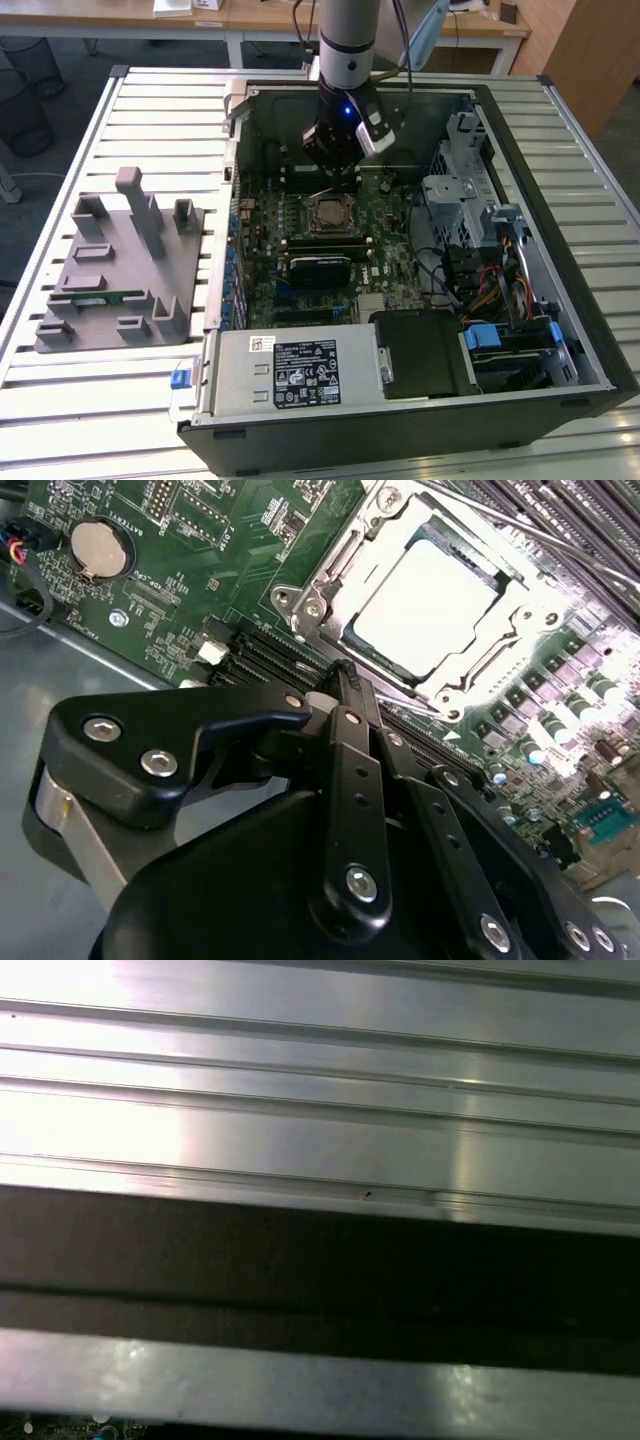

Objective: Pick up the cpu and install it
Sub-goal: 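Install the first cpu locking lever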

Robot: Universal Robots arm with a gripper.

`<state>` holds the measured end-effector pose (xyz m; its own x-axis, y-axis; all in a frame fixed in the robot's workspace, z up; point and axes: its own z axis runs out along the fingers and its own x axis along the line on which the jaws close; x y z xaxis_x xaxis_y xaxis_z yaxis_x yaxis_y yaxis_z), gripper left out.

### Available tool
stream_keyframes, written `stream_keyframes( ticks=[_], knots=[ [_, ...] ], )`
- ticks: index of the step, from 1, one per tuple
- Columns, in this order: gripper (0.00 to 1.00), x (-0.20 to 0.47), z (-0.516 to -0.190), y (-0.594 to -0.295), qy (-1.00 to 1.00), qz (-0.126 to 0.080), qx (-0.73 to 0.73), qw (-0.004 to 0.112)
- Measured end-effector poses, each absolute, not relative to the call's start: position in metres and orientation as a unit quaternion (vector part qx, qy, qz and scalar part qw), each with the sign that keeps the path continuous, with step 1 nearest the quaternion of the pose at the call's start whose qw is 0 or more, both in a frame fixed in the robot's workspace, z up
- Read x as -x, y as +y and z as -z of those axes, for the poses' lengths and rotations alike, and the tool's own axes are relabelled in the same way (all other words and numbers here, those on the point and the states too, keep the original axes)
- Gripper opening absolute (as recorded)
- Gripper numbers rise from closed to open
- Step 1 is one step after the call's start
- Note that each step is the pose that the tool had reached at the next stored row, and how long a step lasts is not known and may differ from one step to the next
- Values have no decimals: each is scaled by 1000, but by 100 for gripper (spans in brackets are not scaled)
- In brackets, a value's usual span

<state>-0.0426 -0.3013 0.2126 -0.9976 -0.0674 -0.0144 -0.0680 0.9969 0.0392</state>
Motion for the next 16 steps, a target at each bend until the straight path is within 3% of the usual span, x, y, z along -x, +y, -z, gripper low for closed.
stream_keyframes(
  ticks=[16],
  knots=[
    [11,39,-200,-303,999,-19,34,6]
  ],
)
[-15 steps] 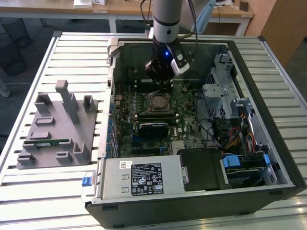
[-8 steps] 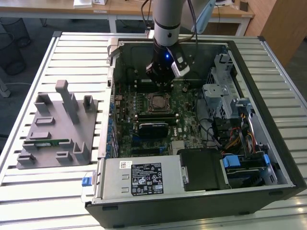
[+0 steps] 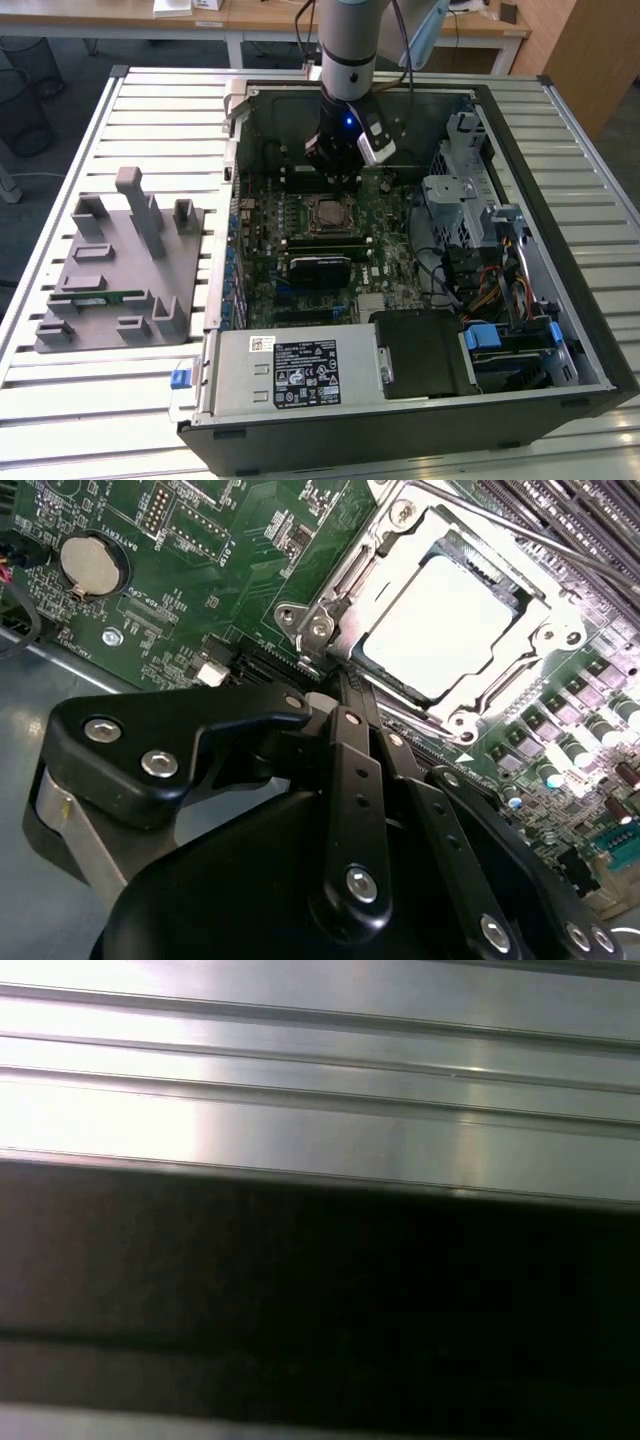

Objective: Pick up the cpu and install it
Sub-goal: 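Install the first cpu locking lever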

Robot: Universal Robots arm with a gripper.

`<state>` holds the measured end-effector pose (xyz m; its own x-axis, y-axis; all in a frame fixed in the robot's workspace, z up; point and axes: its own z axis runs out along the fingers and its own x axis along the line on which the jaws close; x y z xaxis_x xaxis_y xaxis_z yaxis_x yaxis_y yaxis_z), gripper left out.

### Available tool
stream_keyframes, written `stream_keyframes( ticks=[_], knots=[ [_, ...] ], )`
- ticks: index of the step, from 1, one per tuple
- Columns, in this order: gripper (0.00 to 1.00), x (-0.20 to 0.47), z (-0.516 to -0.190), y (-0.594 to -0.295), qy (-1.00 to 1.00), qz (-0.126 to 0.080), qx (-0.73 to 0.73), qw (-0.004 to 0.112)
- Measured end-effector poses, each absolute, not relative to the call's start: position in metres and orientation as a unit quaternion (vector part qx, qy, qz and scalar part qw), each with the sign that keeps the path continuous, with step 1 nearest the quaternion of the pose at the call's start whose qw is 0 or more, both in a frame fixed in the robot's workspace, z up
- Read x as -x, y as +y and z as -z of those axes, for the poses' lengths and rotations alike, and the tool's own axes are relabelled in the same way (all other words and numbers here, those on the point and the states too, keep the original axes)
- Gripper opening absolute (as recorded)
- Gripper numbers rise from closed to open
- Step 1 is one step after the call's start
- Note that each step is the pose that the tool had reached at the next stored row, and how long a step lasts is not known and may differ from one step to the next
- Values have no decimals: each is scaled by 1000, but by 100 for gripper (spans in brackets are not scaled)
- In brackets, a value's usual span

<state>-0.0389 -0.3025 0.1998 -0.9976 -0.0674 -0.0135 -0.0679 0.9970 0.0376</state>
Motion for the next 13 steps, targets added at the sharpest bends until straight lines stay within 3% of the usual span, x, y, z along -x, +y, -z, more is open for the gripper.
stream_keyframes(
  ticks=[13],
  knots=[
    [11,39,-198,-303,999,-13,34,6]
  ],
)
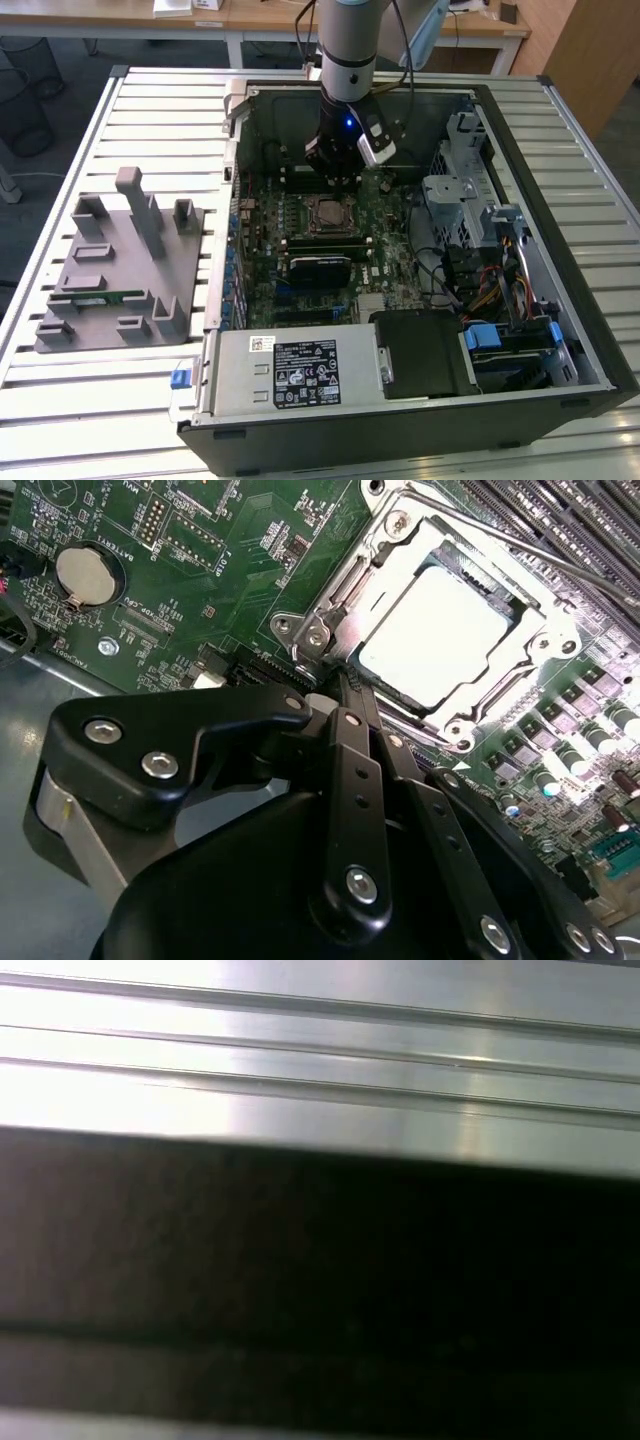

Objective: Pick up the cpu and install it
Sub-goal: 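Install the first cpu locking lever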

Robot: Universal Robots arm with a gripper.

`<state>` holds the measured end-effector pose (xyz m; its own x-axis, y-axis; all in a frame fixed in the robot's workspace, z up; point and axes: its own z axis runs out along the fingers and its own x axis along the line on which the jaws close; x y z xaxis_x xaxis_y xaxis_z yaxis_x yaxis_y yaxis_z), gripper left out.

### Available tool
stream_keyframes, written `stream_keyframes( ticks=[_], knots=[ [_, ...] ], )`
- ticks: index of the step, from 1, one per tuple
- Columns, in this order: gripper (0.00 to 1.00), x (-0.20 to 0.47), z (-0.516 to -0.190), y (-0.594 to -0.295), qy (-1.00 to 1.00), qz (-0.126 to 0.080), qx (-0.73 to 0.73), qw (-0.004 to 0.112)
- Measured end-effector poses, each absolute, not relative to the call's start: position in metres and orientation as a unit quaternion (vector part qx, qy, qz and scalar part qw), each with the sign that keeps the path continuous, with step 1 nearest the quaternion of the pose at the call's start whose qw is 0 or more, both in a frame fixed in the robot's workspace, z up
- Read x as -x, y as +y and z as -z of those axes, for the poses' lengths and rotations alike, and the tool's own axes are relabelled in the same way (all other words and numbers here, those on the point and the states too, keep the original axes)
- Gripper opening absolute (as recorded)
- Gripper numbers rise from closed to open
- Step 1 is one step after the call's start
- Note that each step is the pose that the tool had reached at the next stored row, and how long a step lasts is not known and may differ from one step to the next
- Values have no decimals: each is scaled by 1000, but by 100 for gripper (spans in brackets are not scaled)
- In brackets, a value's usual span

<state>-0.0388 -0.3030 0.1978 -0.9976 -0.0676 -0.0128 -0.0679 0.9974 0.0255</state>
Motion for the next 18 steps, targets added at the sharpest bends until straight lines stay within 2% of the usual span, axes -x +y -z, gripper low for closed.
stream_keyframes(
  ticks=[10,18],
  knots=[
    [11,38,-196,-301,999,-6,34,5],
    [11,38,-196,-298,999,-16,34,5]
  ],
)
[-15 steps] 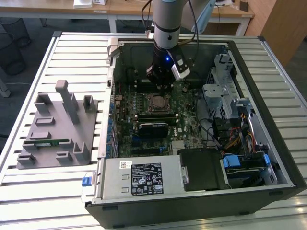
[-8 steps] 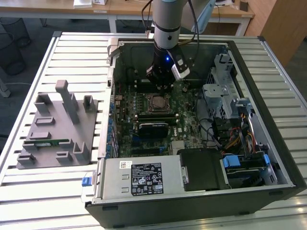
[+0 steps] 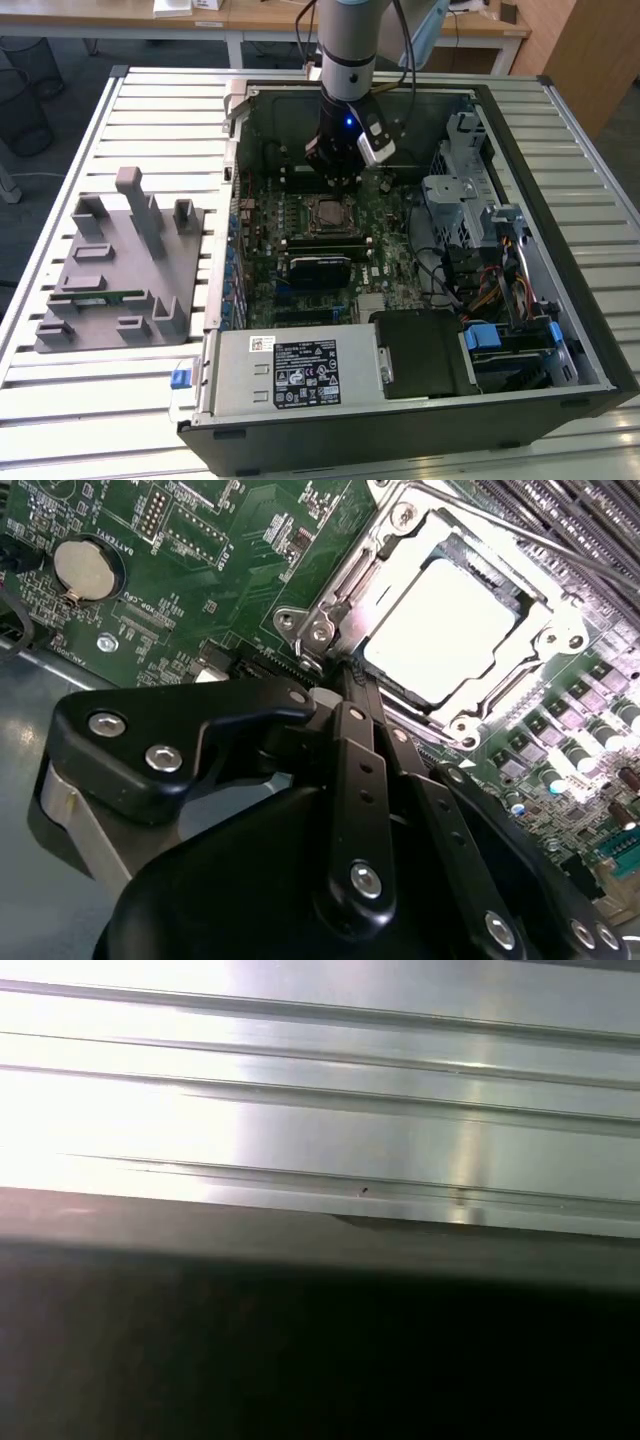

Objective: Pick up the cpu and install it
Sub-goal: 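Install the first cpu locking lever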

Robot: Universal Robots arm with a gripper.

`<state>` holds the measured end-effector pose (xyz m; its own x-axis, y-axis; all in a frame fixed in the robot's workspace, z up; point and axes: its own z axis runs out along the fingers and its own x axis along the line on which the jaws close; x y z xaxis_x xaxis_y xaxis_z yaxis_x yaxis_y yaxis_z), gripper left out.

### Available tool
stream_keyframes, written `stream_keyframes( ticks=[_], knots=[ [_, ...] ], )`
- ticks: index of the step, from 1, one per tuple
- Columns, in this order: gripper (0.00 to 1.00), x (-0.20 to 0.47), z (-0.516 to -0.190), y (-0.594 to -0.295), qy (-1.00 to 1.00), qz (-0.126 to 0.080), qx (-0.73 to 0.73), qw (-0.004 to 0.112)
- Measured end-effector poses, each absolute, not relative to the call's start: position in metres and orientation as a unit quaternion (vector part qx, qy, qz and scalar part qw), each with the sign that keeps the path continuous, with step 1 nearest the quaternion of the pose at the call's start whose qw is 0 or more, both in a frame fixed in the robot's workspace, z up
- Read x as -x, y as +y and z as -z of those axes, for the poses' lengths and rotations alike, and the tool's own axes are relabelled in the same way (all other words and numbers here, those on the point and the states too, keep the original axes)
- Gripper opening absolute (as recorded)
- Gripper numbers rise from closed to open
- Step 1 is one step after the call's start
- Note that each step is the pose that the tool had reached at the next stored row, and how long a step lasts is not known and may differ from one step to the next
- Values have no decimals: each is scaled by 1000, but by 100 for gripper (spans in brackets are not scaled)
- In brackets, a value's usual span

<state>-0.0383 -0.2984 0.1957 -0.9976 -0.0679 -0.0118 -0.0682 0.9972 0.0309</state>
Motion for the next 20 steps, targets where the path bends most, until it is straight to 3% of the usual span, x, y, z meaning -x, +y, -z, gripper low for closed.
stream_keyframes(
  ticks=[6,20],
  knots=[
    [11,38,-197,-297,999,-27,34,7],
    [11,38,-210,-301,999,-27,34,6]
  ],
)
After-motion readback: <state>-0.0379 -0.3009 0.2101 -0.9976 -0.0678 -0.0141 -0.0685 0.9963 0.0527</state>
